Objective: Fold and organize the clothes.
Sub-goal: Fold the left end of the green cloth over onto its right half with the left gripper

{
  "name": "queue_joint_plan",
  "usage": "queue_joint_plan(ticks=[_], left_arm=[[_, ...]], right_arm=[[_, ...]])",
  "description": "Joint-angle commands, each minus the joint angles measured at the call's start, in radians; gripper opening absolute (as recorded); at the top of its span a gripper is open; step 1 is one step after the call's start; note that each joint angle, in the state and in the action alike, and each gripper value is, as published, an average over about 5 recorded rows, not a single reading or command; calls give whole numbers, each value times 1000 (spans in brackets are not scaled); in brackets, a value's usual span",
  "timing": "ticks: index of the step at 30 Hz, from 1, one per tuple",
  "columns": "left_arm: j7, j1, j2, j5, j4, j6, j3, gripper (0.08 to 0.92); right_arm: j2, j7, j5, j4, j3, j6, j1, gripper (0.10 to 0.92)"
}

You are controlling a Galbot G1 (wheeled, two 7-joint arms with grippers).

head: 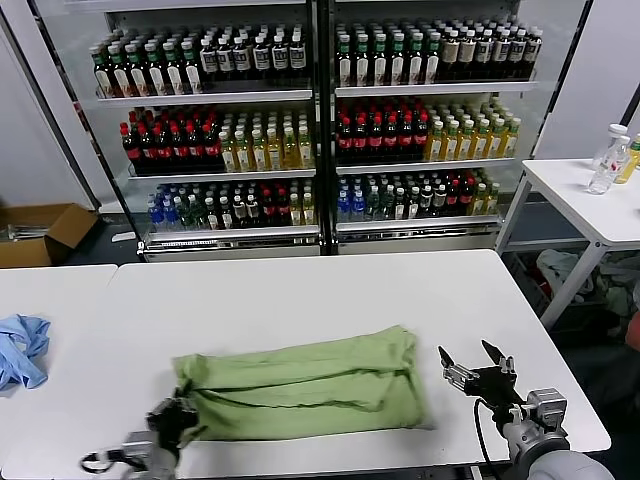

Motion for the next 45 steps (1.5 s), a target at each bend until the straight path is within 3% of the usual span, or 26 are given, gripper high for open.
queue_joint_plan(ticks=[1,6,10,14,22,28,33,41,45], left_arm=[[-2,-2,71,-348,-142,20,-247,97],[33,-40,-19,-529,-229,46,-73,97],[51,-69,-105,-605,-228,55,106,97],[58,-104,-166,-636,-152,60,239,97],[12,-251,-270,-553,35,60,376,97],[13,-303,-272,-384,130,70,478,97],[73,-314,-259,-315,133,80,521,121],[191,-305,-223,-245,70,89,556,341],[199,-245,-193,-260,-20,100,524,445]], right_arm=[[2,-13,-40,-8,-7,19,15,823],[-1,-14,-40,-4,-8,21,15,823],[-5,-17,-41,-10,-7,25,9,823],[-9,-13,-41,-23,-8,27,13,823],[-11,-2,-43,-36,-19,24,23,823],[-5,0,-47,-45,-27,23,33,823],[7,2,-54,-48,-38,19,43,823],[22,6,-77,-51,-60,13,58,823],[33,12,-79,-56,-72,4,68,823]])
